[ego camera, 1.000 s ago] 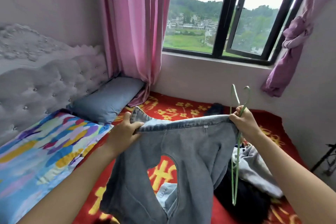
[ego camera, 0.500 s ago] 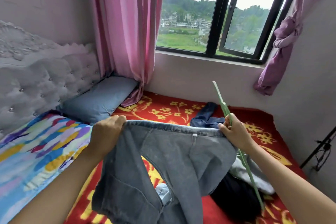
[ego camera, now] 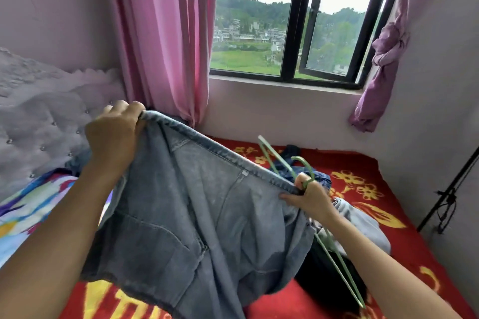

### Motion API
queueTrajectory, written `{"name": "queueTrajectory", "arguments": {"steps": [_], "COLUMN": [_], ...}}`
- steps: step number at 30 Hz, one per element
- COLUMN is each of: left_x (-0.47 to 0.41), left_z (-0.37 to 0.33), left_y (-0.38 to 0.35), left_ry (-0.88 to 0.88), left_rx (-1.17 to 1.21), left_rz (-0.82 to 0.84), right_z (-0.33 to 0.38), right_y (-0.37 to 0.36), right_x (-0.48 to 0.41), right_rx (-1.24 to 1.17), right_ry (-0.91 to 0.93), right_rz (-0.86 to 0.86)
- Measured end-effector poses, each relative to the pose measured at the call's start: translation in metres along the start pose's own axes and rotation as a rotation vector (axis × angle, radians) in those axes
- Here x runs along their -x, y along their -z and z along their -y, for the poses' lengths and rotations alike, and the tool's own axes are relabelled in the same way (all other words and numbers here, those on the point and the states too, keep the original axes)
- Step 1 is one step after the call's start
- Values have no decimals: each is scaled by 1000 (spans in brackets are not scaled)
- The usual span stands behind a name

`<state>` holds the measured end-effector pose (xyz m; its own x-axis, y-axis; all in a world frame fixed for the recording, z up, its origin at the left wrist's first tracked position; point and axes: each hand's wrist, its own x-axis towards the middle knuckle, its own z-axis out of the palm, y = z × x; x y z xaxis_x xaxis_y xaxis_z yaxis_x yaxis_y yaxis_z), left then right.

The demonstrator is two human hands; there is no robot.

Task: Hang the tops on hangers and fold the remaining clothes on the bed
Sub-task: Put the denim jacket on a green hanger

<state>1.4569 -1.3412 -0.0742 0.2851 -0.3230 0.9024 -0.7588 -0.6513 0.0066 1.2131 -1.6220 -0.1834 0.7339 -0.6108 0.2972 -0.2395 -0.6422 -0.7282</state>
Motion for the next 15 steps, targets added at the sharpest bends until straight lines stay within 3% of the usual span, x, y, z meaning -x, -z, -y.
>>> {"name": "queueTrajectory", "arguments": {"steps": [2, 4, 7, 10, 11, 13, 15], "left_x": [-2, -4, -5, 5, 11, 27, 45], "left_z": [-3, -5, 1, 2, -1, -5, -6], "left_y": [4, 7, 3, 0, 0, -7, -15], "left_ry": [60, 178, 373, 366, 300, 132, 27], "left_rx": [2, 38, 135, 233, 240, 233, 262], "left_rz": [-4, 28, 134, 165, 184, 240, 440], "right_z": [13, 34, 55, 42, 32, 7, -21], "right_y": [18, 42, 63, 60, 56, 47, 36], "right_x": [-9, -22, -37, -37, -35, -32, -26], "right_rx": [-112, -177, 155, 478, 553, 555, 485], "right_ry": [-6, -8, 5, 253, 262, 69, -123], "right_rz": [-315, -503, -563, -619, -544, -222, 59]}}
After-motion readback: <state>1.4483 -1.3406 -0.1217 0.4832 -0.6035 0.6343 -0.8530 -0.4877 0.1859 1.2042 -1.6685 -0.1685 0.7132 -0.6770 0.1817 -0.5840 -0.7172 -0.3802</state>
